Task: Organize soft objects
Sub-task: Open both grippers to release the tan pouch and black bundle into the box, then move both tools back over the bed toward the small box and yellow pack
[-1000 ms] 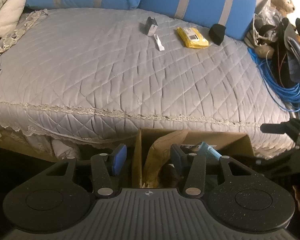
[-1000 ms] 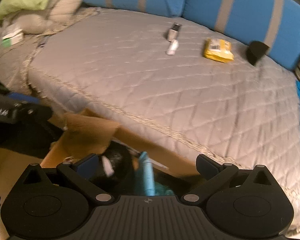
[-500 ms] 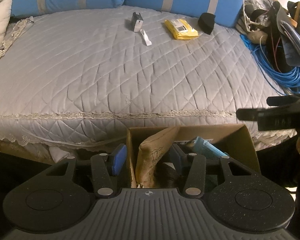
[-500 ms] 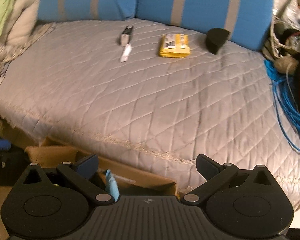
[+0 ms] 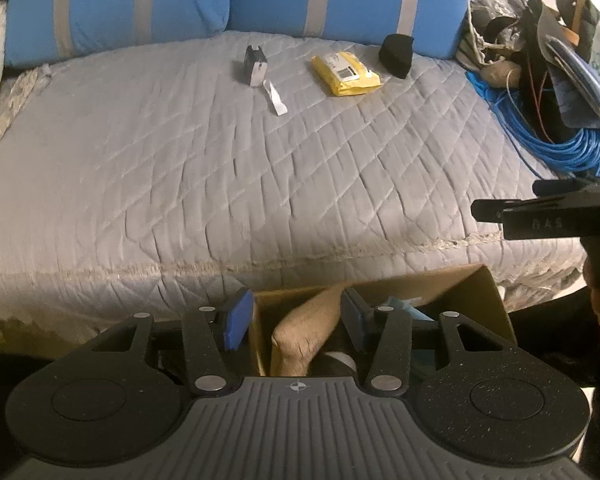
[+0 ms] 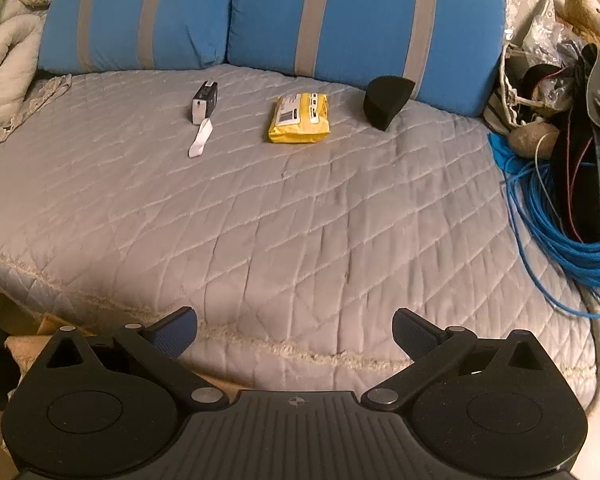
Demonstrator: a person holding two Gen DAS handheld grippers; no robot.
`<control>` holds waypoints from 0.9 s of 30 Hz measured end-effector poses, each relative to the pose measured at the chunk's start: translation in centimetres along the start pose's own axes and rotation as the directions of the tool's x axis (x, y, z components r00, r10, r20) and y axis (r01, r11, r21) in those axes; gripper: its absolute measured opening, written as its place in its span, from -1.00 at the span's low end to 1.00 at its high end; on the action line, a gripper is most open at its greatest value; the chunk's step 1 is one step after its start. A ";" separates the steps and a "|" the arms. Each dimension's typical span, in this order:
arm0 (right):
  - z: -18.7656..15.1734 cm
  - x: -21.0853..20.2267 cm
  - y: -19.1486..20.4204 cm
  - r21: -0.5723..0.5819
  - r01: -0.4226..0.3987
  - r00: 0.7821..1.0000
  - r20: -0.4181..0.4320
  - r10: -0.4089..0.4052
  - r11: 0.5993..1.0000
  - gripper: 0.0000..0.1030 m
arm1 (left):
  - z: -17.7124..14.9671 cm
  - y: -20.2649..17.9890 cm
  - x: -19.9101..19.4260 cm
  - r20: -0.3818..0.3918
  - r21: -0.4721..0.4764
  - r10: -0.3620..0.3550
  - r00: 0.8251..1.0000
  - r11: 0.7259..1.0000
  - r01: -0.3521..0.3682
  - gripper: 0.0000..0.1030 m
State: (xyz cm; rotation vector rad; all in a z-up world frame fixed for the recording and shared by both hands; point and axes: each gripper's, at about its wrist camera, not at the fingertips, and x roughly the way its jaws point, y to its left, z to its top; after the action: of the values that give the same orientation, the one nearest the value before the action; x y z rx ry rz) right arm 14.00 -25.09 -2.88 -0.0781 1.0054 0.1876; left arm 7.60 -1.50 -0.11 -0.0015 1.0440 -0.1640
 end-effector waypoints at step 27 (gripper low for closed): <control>6.1 3.4 -4.2 0.010 0.019 0.995 0.102 -0.020 1.000 1.00 | 9.6 0.8 7.7 0.223 0.089 -0.014 0.975 0.996 -0.006 -0.08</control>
State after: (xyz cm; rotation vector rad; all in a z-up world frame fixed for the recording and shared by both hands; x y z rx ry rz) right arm 21.69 -27.84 -2.58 -0.0694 0.9034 0.1674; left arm 19.81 -2.52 -1.97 0.0570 0.8109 -0.2093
